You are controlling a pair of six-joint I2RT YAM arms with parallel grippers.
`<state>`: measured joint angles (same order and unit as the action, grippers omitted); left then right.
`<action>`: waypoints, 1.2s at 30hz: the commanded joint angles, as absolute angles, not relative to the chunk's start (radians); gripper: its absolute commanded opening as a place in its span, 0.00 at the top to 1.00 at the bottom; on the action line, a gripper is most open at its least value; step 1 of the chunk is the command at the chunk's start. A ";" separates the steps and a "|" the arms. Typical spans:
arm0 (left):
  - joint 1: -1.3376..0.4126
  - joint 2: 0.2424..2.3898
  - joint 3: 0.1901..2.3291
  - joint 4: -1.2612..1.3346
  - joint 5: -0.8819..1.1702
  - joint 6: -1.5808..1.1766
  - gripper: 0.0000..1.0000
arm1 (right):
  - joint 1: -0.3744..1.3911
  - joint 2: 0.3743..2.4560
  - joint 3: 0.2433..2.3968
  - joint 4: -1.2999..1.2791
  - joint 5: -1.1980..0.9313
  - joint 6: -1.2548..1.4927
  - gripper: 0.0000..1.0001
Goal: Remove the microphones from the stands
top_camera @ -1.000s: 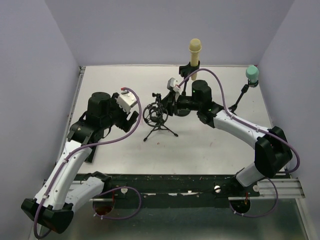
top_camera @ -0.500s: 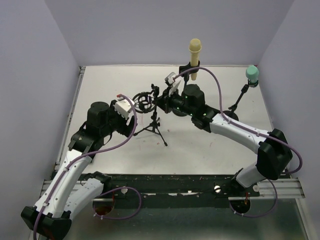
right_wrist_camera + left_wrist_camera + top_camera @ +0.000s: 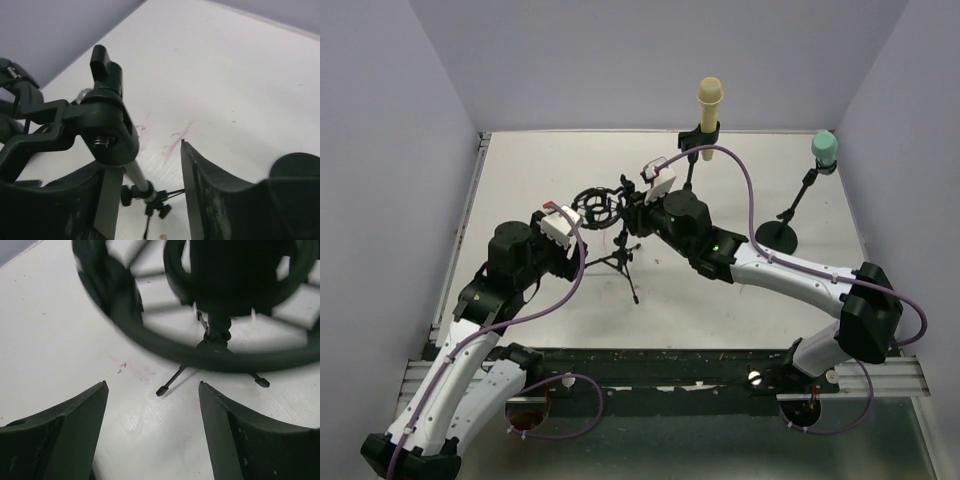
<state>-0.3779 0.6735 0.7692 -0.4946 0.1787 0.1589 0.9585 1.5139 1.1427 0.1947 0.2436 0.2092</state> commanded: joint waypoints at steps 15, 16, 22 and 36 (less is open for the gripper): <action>-0.365 0.569 0.810 -0.860 0.255 0.376 0.18 | 0.621 1.494 1.137 0.014 -0.974 -0.309 0.21; -0.364 0.571 0.821 -0.871 0.262 0.388 0.18 | 0.620 1.502 1.137 0.014 -1.009 -0.342 0.21; -0.342 0.591 0.883 -0.952 0.278 0.459 0.18 | 0.620 1.568 1.160 0.104 -1.121 -0.361 0.23; -0.282 0.560 0.928 -1.025 0.298 0.512 0.20 | 0.681 1.695 1.158 0.519 -1.109 -0.024 0.36</action>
<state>-0.2966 0.5812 0.8921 -0.9859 0.2577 0.4847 0.6426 1.6760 1.1282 0.4282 -1.0840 -0.0669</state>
